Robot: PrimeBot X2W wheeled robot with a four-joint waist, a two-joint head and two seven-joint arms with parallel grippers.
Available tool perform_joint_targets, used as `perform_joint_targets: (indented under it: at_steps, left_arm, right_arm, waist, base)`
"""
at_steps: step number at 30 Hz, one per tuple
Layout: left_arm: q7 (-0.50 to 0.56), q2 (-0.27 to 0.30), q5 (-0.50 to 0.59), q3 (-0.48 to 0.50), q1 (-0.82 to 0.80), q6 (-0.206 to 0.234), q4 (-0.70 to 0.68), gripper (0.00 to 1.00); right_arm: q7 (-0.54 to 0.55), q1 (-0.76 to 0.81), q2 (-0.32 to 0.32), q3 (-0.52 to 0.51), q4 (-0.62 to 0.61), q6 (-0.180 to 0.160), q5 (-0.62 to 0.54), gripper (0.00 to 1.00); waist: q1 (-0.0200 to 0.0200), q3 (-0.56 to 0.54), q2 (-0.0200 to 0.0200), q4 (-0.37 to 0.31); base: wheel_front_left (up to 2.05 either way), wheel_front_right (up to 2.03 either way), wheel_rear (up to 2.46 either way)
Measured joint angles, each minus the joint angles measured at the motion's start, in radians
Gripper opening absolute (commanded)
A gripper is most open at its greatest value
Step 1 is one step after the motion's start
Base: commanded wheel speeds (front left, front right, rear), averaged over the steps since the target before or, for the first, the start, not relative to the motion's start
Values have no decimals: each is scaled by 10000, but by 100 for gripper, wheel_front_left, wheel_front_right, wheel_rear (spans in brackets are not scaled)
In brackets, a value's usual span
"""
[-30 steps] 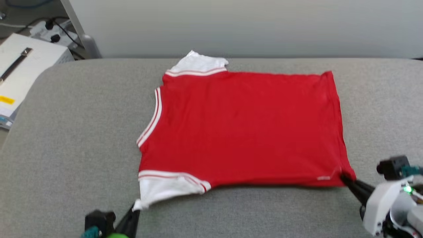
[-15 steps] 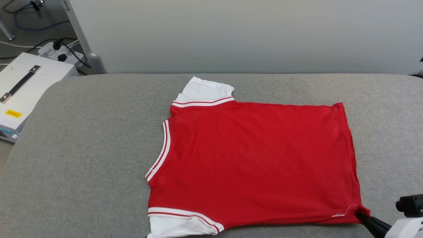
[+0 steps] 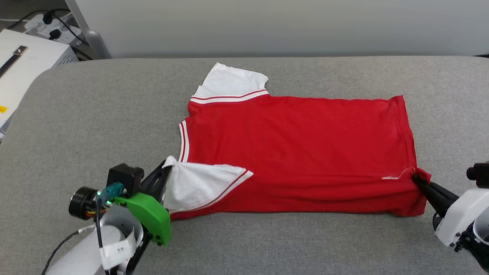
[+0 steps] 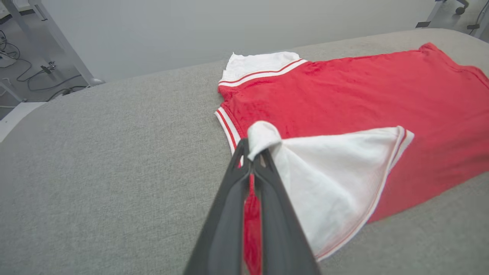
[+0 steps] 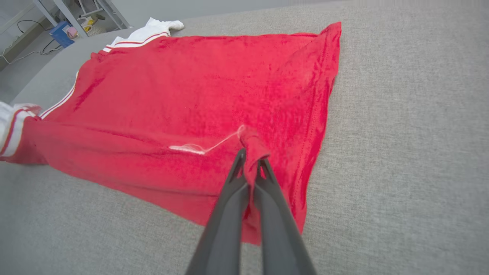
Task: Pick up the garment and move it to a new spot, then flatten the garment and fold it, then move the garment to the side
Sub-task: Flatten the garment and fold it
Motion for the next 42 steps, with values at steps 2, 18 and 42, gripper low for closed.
perform_joint_targets:
  at_steps: [2, 18, 42]
  left_arm:
    - [-17, -155, 69, 59, -586, -201, 529, 0]
    - [-876, -1634, 105, -255, -2464, -1845, 5035, 0]
    - [3359, -291, -1241, -146, -3936, -2577, 3354, 100]
  right_arm:
    - [207, -352, 159, -244, 19, 0, -146, 0]
    - [988, -1916, 1120, 0, 1421, 0, -886, 0]
    - [351, -1031, 748, -986, 660, 0, -1509, 100]
  waist:
    - [0, 324, 0, -45]
    - [1, 2199, 0, -264]
    - [1, 313, 0, 247]
  base:
    - [0, 0, 0]
    - [0, 0, 0]
    - [0, 0, 0]
